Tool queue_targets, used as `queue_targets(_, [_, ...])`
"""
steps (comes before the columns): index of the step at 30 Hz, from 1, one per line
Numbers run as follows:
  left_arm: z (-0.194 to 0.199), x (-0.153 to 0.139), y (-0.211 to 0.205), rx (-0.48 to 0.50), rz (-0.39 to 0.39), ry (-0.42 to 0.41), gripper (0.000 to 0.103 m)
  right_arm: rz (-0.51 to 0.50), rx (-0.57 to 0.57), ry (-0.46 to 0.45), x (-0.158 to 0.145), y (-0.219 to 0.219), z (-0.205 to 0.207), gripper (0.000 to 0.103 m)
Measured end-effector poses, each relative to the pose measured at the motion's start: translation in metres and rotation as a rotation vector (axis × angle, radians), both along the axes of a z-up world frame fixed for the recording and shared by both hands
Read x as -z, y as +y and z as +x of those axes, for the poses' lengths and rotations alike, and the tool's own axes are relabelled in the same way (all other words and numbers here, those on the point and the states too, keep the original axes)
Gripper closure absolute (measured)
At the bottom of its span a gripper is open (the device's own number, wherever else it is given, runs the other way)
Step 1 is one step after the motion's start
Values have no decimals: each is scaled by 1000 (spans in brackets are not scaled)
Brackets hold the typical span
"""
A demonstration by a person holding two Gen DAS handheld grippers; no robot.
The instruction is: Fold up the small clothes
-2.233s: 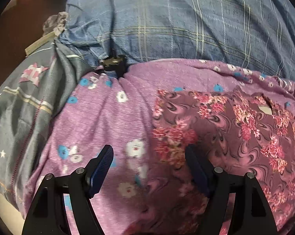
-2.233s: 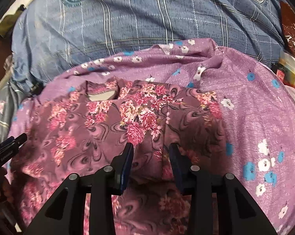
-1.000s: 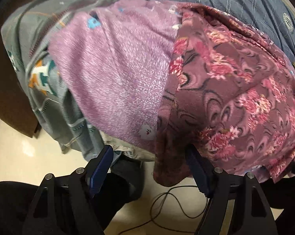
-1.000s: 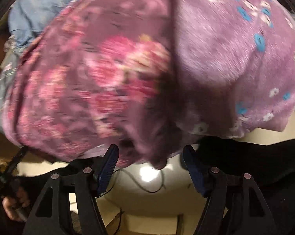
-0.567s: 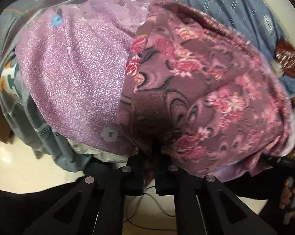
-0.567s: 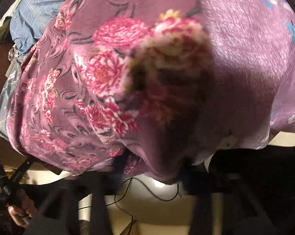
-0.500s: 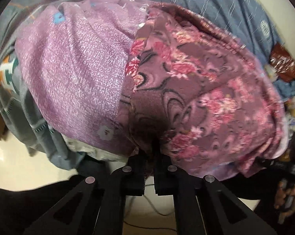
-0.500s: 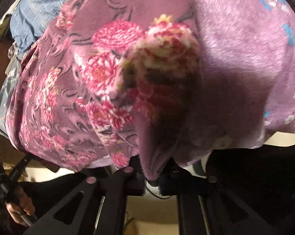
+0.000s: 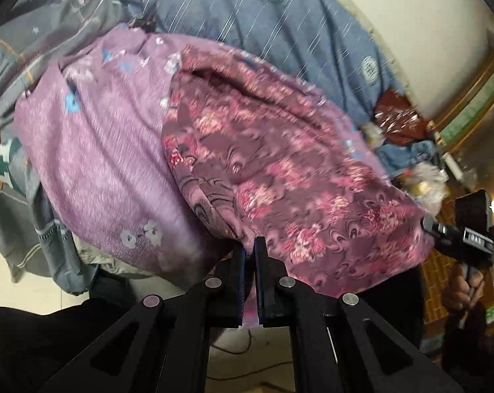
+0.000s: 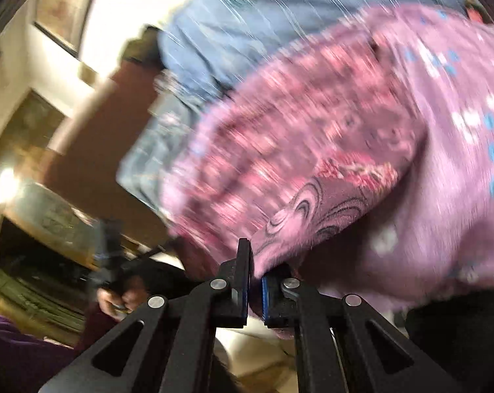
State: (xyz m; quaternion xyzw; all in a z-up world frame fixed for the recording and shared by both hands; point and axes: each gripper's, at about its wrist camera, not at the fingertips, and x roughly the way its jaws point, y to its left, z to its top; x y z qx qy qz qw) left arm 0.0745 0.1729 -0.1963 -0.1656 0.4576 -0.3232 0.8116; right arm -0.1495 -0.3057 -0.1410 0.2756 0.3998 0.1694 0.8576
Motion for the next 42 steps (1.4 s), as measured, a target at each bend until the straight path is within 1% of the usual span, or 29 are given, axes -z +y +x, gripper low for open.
queue_targets(3, [3, -9, 17, -15, -32, -5, 100, 65, 18, -54, -10, -7, 9, 98])
queue_targets(4, [5, -9, 20, -21, -41, 6, 100, 78, 29, -53, -5, -4, 20, 98])
queue_targets(6, [8, -7, 22, -35, -50, 21, 100, 124, 46, -55, -5, -6, 26, 98])
queue_targets(9, [13, -13, 18, -34, -70, 25, 100, 127, 51, -90, -13, -6, 35, 98])
queue_targets(10, [17, -15, 15, -39, -84, 11, 100, 124, 55, -108, -18, -8, 38, 98])
queue_targets(13, [39, -27, 6, -42, -132, 8, 100, 128, 87, -147, -34, -20, 55, 98])
queue_targets(16, [76, -44, 4, -71, -203, 12, 100, 149, 140, -176, -48, -40, 83, 98])
queue_targets(18, [112, -56, 3, -105, -234, 5, 100, 149, 193, -198, -56, -56, 105, 98])
queue_targets(21, [169, -67, 0, -173, -254, -30, 100, 159, 292, -206, -58, -89, 153, 98])
queue_targets(22, [183, -67, -2, -197, -265, -33, 100, 156, 332, -200, -55, -101, 172, 98])
queue_targets(23, [206, -64, -2, -234, -294, -26, 100, 153, 372, -192, -51, -114, 190, 98])
queue_targets(24, [226, -60, -1, -271, -316, -18, 100, 154, 422, -179, -43, -129, 213, 98])
queue_targets(26, [257, -47, -4, -338, -327, -2, 100, 160, 498, -135, -20, -152, 250, 98])
queue_targets(27, [275, -36, -7, -384, -321, 6, 100, 158, 526, -114, -11, -159, 263, 95])
queue_targets(29, [304, -9, -13, -519, -270, 4, 100, 147, 625, -66, 22, -177, 291, 86])
queue_targets(30, [314, 8, -14, -562, -259, 6, 100, 152, 679, -42, 39, -186, 300, 67])
queue_targets(31, [321, 19, -15, -591, -241, 33, 99, 179, 733, -22, 56, -195, 304, 45])
queue_targets(32, [329, 32, -15, -627, -211, 104, 99, 219, 789, -20, 74, -202, 302, 42])
queue_targets(33, [334, 42, -16, -639, -245, 155, 99, 230, 813, -26, 84, -205, 300, 42])
queue_targets(34, [332, 42, -18, -637, -282, 139, 98, 219, 829, 15, 92, -207, 304, 42])
queue_targets(35, [330, 38, -25, -633, -267, 114, 97, 214, 789, 54, 92, -207, 312, 42])
queue_targets(36, [327, 31, -37, -610, -211, 83, 96, 205, 739, 37, 86, -206, 315, 43])
queue_targets(37, [323, 25, -49, -569, -164, 45, 95, 153, 711, -8, 73, -201, 314, 43])
queue_targets(38, [320, 21, -57, -538, -138, 19, 94, 85, 714, -46, 61, -196, 310, 43])
queue_targets(39, [317, 19, -66, -512, -117, 2, 91, 24, 714, -81, 49, -190, 304, 43])
queue_targets(40, [313, 19, -74, -491, -104, -8, 85, -17, 698, -116, 39, -183, 298, 43])
queue_targets(42, [311, 21, -80, -489, -84, 5, 75, -24, 660, -124, 35, -173, 294, 43])
